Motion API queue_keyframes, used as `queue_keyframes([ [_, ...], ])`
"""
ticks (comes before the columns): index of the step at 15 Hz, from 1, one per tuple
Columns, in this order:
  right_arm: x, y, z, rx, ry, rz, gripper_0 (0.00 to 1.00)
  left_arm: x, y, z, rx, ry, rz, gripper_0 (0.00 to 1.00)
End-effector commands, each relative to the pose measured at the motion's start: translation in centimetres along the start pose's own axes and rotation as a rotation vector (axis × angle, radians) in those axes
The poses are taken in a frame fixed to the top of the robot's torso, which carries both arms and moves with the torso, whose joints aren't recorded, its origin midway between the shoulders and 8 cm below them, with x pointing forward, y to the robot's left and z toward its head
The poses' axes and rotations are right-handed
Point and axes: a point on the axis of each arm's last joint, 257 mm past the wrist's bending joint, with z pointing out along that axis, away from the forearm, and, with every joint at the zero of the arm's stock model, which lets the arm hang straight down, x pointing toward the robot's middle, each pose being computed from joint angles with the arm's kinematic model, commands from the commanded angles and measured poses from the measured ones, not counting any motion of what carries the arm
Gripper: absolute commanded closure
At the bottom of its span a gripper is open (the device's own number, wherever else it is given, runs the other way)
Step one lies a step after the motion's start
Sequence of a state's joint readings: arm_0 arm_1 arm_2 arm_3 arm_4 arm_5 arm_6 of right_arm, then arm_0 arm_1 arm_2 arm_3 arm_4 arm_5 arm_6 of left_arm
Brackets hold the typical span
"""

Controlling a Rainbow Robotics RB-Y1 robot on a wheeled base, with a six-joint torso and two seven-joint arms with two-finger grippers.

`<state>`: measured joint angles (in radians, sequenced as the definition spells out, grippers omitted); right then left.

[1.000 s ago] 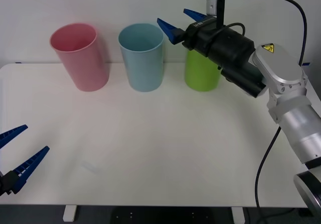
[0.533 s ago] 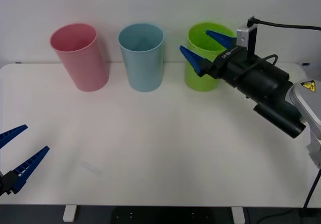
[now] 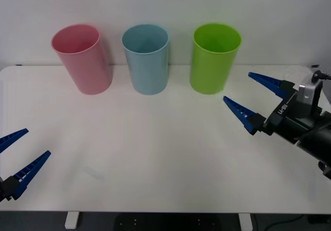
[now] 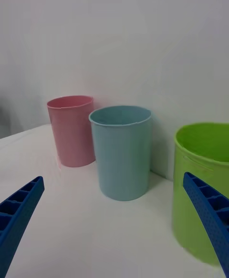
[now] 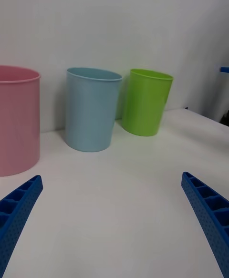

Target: Grasp the object on the table and drop it into the matching bin: aluminum can to the light blue bin, PET bottle to the pink bin.

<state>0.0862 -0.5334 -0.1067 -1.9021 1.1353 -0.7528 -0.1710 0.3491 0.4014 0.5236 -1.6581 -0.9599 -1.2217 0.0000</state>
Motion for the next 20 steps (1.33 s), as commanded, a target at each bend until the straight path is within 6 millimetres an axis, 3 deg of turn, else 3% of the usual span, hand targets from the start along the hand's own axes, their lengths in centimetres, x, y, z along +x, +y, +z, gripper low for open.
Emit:
queue_keyframes([
  [1, 1.8, 0.3, -4.6, 0.014, 0.045, 0.002, 0.00, 0.0, 0.0, 0.0, 0.000, 0.000, 0.000, 0.00],
  [7, 5.5, 0.3, -13.7, 0.125, 0.130, -0.019, 0.00, 0.0, 0.0, 0.0, 0.000, 0.000, 0.000, 0.00],
  [10, 6.1, 1.1, -16.5, 0.163, 0.126, -0.009, 0.00, 0.0, 0.0, 0.0, 0.000, 0.000, 0.000, 0.00],
  [13, 6.6, 1.8, -18.0, 0.177, 0.135, 0.022, 0.00, 0.0, 0.0, 0.0, 0.000, 0.000, 0.000, 0.00],
  [20, 7.2, 2.1, -18.3, 0.176, 0.155, 0.023, 0.00, 0.0, 0.0, 0.0, 0.000, 0.000, 0.000, 0.00],
])
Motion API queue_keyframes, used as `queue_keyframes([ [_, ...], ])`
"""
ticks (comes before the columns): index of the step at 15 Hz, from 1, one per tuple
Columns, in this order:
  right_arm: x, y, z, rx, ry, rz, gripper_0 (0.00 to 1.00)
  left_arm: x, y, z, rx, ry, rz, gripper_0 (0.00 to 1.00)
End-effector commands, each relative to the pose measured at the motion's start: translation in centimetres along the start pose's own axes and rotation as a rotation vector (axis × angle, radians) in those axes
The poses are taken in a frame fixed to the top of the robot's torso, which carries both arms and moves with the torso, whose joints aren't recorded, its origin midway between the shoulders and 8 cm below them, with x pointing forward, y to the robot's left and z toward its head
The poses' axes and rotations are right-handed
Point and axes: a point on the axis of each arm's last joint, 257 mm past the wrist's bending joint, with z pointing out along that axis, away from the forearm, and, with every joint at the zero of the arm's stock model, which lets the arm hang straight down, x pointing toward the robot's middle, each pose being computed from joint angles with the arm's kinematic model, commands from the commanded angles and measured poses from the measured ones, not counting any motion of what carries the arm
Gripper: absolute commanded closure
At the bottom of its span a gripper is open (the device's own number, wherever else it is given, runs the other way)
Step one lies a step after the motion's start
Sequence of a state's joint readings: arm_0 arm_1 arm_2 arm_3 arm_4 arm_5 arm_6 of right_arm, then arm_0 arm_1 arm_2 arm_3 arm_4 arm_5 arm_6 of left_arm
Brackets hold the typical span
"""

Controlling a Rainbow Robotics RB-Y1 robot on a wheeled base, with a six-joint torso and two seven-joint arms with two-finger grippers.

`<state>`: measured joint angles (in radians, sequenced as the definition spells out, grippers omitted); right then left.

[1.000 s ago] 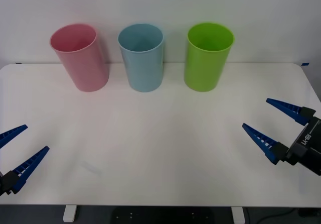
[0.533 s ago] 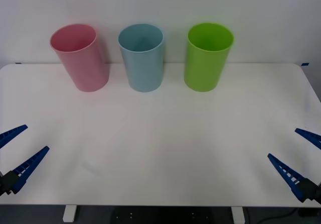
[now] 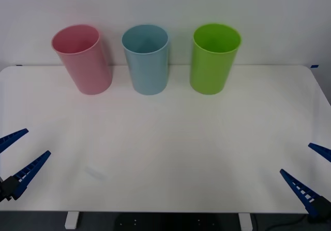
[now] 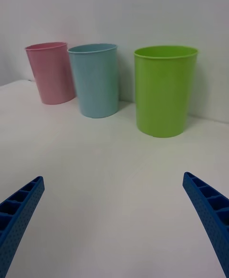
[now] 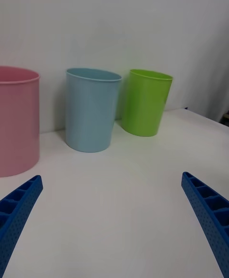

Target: Grasp the object on the table and drop it into the matching bin: aluminum can to the light blue bin, PET bottle to the pink bin.

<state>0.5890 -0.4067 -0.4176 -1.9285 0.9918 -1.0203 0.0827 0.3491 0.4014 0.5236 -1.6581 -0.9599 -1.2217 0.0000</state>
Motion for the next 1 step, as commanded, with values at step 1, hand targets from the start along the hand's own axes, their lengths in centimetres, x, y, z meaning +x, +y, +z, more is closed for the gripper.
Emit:
queue_keyframes([
  [1, 0.03, 0.00, 0.00, 0.000, 0.001, 0.000, 0.00, 0.00, 0.00, 0.00, 0.000, 0.000, 0.000, 0.00],
])
